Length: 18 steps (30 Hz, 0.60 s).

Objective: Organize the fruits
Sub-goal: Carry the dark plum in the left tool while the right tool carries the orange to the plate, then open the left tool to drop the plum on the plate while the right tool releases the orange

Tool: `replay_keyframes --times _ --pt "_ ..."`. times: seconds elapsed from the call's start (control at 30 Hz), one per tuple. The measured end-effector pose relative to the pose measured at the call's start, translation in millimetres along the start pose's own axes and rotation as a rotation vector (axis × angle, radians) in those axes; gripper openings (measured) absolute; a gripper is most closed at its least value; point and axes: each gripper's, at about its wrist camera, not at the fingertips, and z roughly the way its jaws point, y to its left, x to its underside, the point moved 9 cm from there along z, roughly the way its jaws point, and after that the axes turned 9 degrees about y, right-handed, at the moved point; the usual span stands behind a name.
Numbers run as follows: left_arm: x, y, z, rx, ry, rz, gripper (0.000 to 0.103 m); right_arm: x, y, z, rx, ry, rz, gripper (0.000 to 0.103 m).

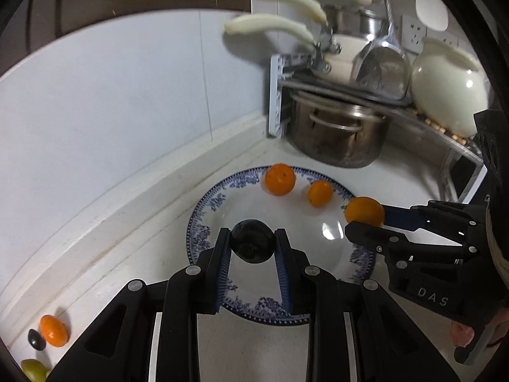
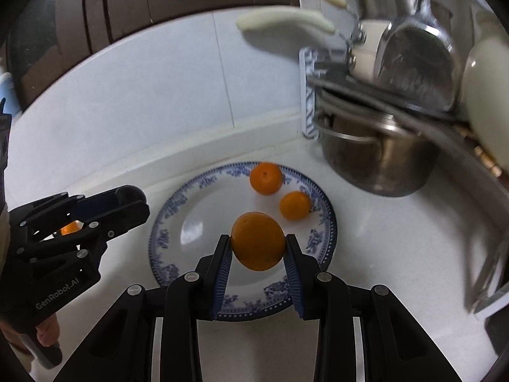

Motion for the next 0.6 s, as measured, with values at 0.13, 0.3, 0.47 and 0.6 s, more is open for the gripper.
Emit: replay_keyframes --times 0.13,0.3,0.47,0.6 --pt "-1.2 0.8 18.8 -0.002 0.032 -0.004 0.027 1.4 -5.5 19.3 0.007 0.037 -0.004 0.034" --pt "-0.1 -0.5 35.0 -0.013 0.063 0.009 0.027 1.8 -10.8 33.1 0.007 0.072 0.0 0.034" --pt "3.9 -1.9 51.4 -0.024 0.103 0.018 0.027 1.7 -13.8 40.7 0.011 0.09 -0.006 0.034" --pt "7.9 -1.8 59.2 -0.032 0.127 0.022 0.027 0.6 -15.5 46.7 0.006 0.102 -0.006 0.034"
